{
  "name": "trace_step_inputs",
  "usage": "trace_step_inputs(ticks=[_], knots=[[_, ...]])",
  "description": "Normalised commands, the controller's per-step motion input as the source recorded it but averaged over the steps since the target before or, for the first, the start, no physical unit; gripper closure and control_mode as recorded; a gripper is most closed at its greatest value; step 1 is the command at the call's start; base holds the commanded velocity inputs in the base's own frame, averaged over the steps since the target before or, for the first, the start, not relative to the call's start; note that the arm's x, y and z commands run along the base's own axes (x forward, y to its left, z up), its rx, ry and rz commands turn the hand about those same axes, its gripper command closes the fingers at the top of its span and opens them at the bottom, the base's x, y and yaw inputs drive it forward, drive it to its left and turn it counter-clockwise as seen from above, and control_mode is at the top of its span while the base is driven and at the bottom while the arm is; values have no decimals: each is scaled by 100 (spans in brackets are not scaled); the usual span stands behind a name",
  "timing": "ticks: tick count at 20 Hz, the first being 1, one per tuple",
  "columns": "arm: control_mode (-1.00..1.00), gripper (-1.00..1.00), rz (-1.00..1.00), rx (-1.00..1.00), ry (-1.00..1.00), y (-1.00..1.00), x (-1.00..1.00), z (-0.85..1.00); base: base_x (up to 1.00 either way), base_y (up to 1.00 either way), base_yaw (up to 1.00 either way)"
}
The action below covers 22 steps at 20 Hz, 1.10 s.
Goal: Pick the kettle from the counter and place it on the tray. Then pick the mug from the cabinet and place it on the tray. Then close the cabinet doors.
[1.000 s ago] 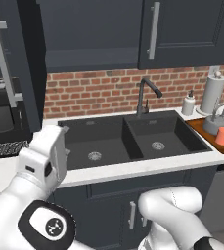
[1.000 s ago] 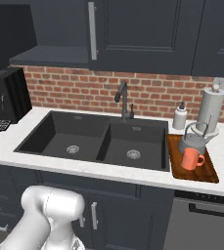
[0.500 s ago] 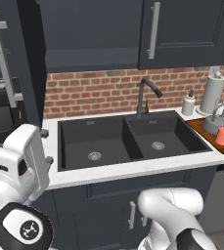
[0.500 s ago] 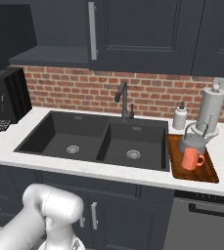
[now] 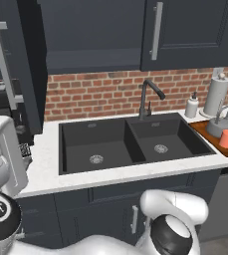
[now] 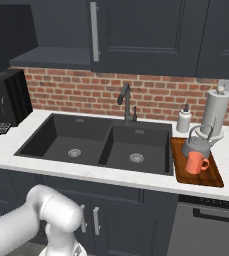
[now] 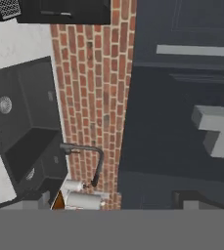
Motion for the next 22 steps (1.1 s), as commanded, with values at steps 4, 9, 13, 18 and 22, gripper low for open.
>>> trace_step_inputs(ticks=[4,9,13,18,22], knots=[[-100,-100,0,0,10,32,58,0,0,0,0],[-100,-100,-4,0,4,7,76,0,0,0,0],[-100,-100,-3,0,1,1,73,0,0,0,0],[-100,-100,-5,0,-1,-17,37,5,0,0,0],[-100,-100,-5,0,-5,-49,6,24,0,0,0]])
